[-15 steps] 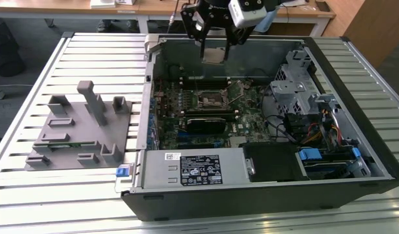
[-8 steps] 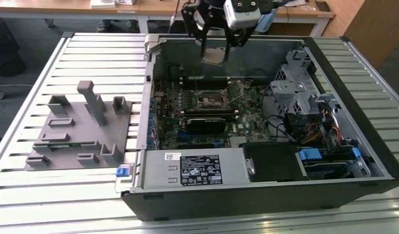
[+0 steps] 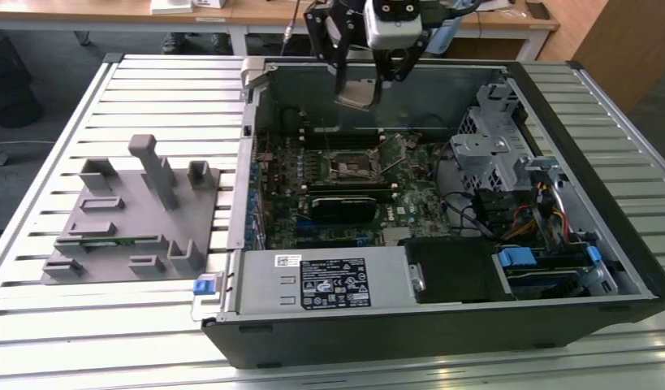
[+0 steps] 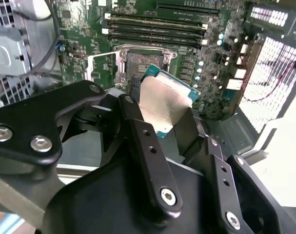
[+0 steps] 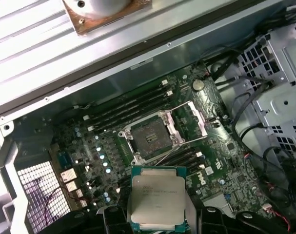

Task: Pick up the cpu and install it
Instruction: 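Place the cpu into insertion slot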

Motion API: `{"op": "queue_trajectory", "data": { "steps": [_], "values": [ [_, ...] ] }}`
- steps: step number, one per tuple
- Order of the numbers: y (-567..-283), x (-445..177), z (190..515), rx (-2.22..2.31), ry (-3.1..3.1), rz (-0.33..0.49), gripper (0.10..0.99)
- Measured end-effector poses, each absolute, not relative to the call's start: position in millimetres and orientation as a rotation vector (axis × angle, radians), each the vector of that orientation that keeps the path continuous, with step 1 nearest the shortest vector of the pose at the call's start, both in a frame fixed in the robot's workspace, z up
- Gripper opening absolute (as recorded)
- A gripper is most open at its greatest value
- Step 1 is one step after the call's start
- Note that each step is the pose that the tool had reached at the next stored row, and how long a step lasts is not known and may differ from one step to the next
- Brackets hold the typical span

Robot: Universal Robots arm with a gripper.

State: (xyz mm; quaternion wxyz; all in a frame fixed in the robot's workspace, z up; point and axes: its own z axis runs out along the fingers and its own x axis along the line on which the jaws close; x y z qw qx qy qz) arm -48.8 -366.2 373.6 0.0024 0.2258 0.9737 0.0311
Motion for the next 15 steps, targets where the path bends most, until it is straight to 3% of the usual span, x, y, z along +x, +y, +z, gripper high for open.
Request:
{"op": "queue_trajectory", "data": {
  "steps": [15],
  "values": [
    [-366.2,-48.8,372.0,1.107,2.924,0.094,0.525]
  ]
}}
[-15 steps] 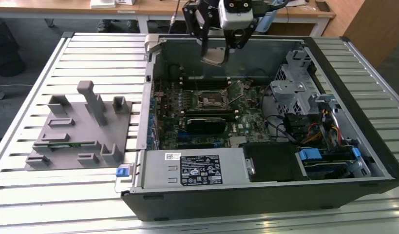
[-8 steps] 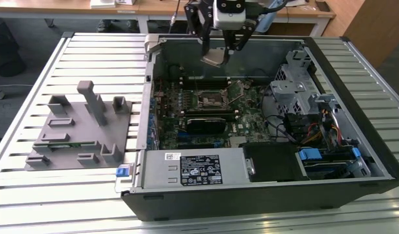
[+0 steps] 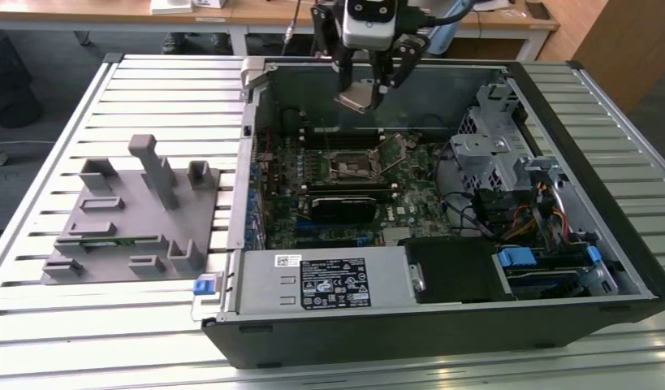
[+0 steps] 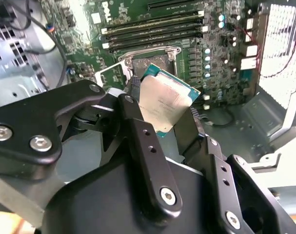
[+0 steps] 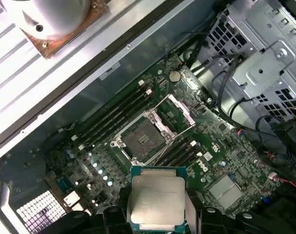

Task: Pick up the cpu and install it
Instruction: 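Place the cpu into insertion slot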

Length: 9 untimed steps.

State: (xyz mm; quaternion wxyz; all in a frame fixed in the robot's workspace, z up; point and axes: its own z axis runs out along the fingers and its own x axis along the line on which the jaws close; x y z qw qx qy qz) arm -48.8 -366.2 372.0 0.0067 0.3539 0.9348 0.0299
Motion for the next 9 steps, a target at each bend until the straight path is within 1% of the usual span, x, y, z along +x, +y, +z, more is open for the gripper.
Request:
{"op": "queue_trajectory", "data": {
  "steps": [9],
  "values": [
    [-365.7,-48.8,370.9,1.29,2.844,0.092,0.525]
  ]
}}
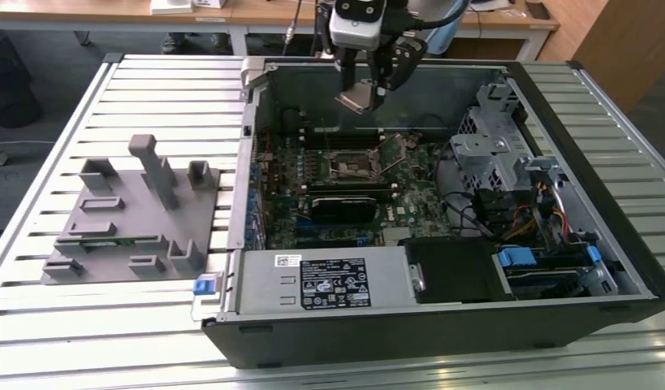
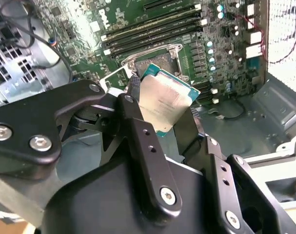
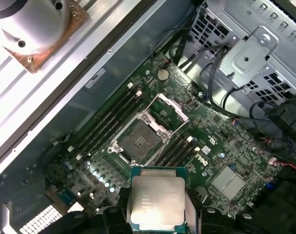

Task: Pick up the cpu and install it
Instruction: 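Place the cpu into insertion slot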

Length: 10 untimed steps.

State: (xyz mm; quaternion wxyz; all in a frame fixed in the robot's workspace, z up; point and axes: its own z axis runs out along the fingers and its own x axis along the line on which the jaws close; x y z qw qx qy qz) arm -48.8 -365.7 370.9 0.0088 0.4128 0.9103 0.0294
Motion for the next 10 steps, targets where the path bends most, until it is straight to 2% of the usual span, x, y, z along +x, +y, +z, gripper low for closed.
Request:
{"op": "queue_trajectory", "data": {
  "steps": [10],
  "values": [
    [-365.1,-48.9,369.1,1.487,2.742,0.09,0.525]
  ]
}}
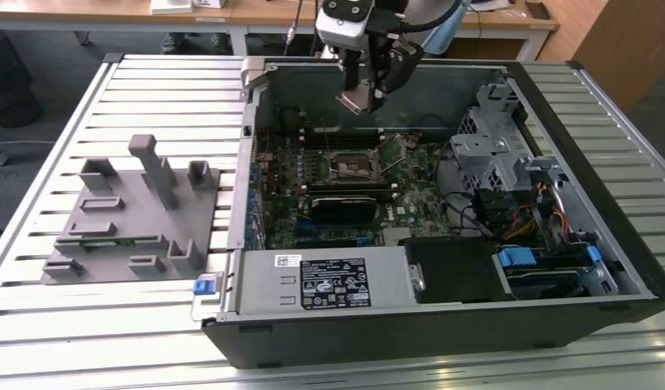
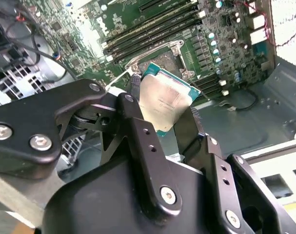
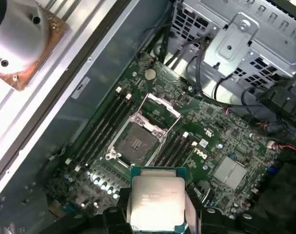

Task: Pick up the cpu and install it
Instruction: 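Place the cpu into insertion slot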

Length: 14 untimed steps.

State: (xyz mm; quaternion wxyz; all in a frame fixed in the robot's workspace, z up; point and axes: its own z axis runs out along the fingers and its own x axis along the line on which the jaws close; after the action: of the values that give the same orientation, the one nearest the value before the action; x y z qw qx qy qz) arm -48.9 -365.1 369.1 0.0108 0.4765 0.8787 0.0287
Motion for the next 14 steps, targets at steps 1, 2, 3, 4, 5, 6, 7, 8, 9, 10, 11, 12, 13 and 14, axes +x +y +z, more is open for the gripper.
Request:
{"op": "queue_trajectory", "data": {
  "steps": [1,2,3,4,5,6,7,8,9,10,11,12,13,14],
  "values": [
    [-365.1,-48.8,368.8,1.506,2.731,0.089,0.525],
    [-365.0,-48.8,368.6,1.525,2.719,0.089,0.525],
    [-365.0,-48.8,368.3,1.545,2.708,0.089,0.525],
    [-364.9,-48.8,367.9,1.565,2.696,0.088,0.525],
    [-364.9,-48.8,367.5,1.586,2.683,0.088,0.525],
    [-364.8,-48.8,366.9,1.608,2.669,0.088,0.525],
    [-364.8,-48.8,366.3,1.628,2.656,0.087,0.525],
    [-364.8,-48.8,365.6,1.65,2.643,0.087,0.525],
    [-364.8,-48.8,365.1,1.67,2.629,0.087,0.525],
    [-364.8,-48.8,364.6,1.691,2.616,0.086,0.525],
    [-364.7,-48.8,364.2,1.71,2.602,0.086,0.525],
    [-364.7,-48.8,363.7,1.73,2.589,0.086,0.525],
    [-364.7,-48.8,363.1,1.751,2.574,0.085,0.525],
    [-364.7,-48.8,362.5,1.772,2.559,0.085,0.525]
  ]
}}
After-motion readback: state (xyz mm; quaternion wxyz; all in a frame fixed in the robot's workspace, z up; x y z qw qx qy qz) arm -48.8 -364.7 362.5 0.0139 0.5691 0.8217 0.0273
